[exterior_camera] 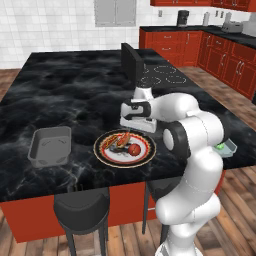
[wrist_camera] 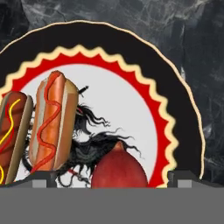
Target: Place one cooked food and one vegetable from the large plate to each tupperware container.
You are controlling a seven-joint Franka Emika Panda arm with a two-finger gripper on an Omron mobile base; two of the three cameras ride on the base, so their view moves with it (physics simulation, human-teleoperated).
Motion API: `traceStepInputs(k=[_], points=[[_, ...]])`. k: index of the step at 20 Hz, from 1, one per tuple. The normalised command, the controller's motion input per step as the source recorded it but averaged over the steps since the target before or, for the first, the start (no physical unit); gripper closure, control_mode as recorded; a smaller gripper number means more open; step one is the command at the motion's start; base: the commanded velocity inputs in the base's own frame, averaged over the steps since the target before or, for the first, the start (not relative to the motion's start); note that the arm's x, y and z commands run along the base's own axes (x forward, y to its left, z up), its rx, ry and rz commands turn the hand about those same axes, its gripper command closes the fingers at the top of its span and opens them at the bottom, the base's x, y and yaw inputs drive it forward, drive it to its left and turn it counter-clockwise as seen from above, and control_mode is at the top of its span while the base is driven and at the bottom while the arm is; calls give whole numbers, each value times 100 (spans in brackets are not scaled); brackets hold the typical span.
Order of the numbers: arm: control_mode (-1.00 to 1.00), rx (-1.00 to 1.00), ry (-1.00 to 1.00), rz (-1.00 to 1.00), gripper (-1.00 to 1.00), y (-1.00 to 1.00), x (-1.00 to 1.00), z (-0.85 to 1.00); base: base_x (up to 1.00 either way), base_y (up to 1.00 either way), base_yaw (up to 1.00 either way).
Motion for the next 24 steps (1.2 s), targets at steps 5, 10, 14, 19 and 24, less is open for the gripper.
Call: traceStepInputs(k=[5, 10, 14, 19, 24], points=[[-100, 0, -16, 0, -100, 25, 35, -45, 0, 0, 0], [-100, 0, -30, 0, -100, 38, 25, -27, 0, 0, 0], [-100, 0, -23, 0, -100, 20, 34, -49, 0, 0, 0], [-100, 0, -14, 3, -100, 0, 34, -57, 0, 0, 0], [-100, 0, -7, 2, -100, 0, 47, -40, 0, 0, 0]])
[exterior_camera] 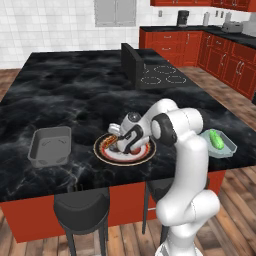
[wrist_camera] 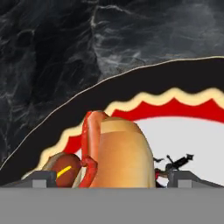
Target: Place one cooked food and one vegetable from the large plate to each tupperware container.
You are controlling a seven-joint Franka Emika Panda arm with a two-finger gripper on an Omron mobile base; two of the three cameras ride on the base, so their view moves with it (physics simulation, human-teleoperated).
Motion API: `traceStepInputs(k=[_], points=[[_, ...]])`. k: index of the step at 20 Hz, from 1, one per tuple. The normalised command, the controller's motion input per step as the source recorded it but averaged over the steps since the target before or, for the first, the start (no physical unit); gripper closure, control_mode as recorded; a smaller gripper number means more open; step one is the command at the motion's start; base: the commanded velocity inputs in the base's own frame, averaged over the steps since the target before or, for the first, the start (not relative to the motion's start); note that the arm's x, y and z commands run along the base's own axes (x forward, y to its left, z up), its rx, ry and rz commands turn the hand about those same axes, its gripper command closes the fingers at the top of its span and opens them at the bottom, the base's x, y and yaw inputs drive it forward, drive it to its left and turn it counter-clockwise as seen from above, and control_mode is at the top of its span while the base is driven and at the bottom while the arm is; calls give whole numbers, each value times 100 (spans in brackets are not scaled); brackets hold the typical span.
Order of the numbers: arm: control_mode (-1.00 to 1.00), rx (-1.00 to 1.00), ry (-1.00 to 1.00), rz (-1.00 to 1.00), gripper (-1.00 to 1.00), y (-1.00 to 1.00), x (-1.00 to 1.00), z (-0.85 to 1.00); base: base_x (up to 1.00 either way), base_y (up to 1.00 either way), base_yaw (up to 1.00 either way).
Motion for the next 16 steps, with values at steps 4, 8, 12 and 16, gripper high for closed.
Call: traceStepInputs(k=[4, 8, 12, 16], points=[[-100, 0, -3, 0, 100, 11, 33, -27, 0, 0, 0], [-100, 0, -1, 0, 100, -6, -5, -10, 0, 0, 0], [-100, 3, 0, 0, 100, -37, -26, 11, 0, 0, 0], [-100, 15, 0, 0, 100, -56, -31, 68, 0, 0, 0]])
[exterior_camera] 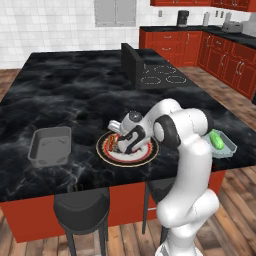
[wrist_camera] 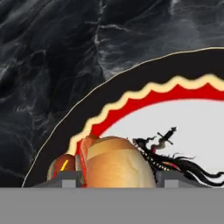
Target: Place one cooked food and one vegetable from the large plate to each tupperware container.
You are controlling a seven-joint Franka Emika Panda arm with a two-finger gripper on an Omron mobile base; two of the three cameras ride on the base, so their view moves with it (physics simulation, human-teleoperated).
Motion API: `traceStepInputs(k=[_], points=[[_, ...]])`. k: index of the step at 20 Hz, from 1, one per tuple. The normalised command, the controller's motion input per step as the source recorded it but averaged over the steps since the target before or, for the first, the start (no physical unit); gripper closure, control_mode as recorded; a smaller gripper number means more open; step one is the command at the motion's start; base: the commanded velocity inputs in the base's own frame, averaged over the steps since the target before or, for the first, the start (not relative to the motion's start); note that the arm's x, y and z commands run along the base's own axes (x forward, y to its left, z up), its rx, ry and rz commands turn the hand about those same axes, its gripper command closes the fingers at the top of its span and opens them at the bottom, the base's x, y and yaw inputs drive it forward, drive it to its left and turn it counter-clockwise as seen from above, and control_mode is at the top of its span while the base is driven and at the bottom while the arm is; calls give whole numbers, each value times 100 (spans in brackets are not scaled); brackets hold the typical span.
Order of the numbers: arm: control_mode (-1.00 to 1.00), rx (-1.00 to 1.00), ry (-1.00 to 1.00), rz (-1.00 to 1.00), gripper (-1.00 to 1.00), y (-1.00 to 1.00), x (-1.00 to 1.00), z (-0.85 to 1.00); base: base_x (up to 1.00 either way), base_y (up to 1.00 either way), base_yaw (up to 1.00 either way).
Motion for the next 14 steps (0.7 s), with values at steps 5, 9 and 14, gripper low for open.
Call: traceStepInputs(k=[5, 9, 14], points=[[-100, 17, 0, -6, 100, -56, -14, 100, 0, 0, 0], [-100, 12, 0, -17, 100, -63, -3, 100, 0, 0, 0], [-100, 19, 4, -42, 100, -85, -11, 100, 0, 0, 0]])
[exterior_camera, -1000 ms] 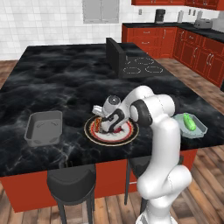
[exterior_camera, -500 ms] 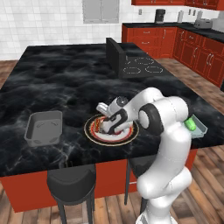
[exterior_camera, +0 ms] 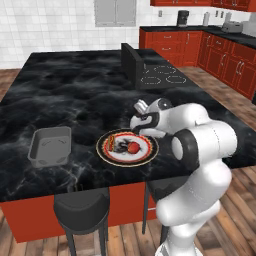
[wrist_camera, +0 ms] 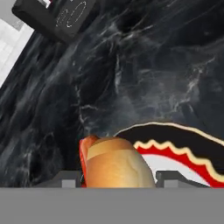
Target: Place one cooked food and one vegetable from the large plate to each tupperware container.
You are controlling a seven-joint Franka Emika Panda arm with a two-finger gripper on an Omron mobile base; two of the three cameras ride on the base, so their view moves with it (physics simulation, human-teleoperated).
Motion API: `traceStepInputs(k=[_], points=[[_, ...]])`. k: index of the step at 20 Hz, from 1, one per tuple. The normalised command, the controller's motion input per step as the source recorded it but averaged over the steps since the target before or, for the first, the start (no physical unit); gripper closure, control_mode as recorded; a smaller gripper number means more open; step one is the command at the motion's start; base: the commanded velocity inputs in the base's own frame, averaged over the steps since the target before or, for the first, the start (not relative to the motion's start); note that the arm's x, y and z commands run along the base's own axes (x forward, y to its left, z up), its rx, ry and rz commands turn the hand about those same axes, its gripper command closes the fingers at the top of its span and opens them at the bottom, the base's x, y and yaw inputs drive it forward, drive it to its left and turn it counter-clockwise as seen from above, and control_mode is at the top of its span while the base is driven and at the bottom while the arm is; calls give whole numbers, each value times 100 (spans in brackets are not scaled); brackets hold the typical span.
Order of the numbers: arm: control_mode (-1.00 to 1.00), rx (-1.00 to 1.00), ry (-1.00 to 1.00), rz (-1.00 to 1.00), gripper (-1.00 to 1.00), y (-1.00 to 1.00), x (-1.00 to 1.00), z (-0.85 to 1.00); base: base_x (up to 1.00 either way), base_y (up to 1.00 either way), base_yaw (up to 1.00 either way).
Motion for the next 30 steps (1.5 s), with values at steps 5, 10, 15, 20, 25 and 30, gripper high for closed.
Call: traceStepInputs(k=[5, 10, 15, 20, 25, 30], points=[[-100, 8, 10, -53, 100, -85, -41, 81, 0, 0, 0], [-100, 1, 20, -50, 100, -71, -61, 69, 0, 0, 0], [-100, 6, 33, -39, 100, -83, -54, 72, 0, 0, 0], [-100, 15, 23, -22, 100, -86, -54, 12, 0, 0, 0], [-100, 3, 4, -20, 100, -81, -21, -42, 0, 0, 0], [-100, 0, 0, -16, 100, -40, 4, -65, 0, 0, 0]])
